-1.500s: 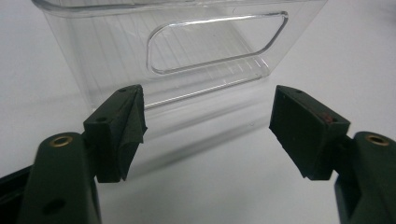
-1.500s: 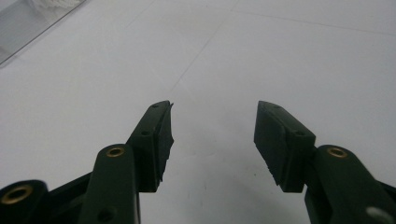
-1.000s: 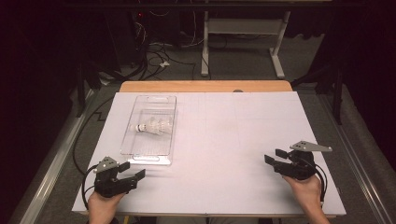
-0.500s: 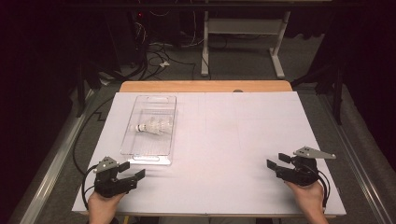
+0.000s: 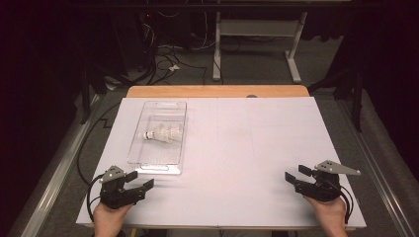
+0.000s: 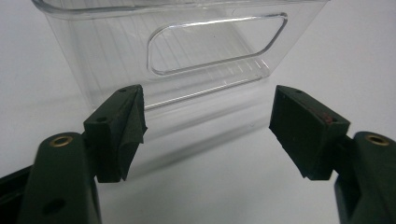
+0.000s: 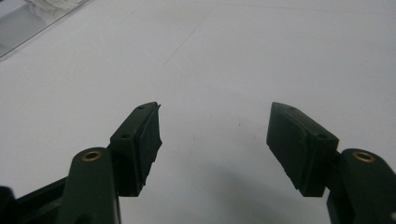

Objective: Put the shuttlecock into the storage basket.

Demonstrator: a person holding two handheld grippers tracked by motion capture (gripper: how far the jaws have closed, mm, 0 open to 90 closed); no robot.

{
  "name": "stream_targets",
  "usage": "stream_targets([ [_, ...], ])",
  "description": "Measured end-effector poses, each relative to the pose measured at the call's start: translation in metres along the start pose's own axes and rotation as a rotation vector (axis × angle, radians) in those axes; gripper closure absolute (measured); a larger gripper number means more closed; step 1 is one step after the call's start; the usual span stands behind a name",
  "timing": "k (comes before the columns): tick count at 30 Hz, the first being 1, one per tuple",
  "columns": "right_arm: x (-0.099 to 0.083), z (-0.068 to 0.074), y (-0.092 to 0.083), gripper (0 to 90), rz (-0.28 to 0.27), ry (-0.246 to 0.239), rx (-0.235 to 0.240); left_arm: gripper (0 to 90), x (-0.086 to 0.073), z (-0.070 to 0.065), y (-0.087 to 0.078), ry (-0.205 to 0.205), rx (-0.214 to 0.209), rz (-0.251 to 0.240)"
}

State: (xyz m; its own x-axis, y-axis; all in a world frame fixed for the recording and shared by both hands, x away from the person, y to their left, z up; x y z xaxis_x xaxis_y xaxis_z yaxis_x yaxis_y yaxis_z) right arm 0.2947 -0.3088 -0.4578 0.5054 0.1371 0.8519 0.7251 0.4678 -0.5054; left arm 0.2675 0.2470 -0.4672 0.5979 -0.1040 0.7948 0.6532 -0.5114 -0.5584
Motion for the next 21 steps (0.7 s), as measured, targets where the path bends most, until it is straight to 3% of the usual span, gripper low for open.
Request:
stream_targets([
  [6, -0.0058, -0.0038, -0.0042, 34.2, -0.017, 0.021, -0.002, 27.7, 0.0000, 0.0014, -0.0004, -0.006, 0.002, -0.003],
  [21, -0.0073, -0.0014, -0.0040, 32.9, -0.020, 0.015, -0.007, 27.7, 0.0000, 0.0018, -0.0001, -0.014, -0.003, -0.004],
])
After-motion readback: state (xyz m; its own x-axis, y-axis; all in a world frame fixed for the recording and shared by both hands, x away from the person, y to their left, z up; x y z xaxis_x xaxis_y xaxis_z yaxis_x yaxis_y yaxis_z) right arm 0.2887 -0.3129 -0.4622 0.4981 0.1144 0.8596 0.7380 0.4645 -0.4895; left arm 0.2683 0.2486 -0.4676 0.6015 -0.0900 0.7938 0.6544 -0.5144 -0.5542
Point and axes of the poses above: each handheld gripper's, and its own axes: y roughly forward along the jaws, x roughly out of its top, z roughly to its left, the point moved 1 cm from there along y, roughly forward along the jaws, and after that the axes turned 4 degrees about -z, right-handed, at the moved point
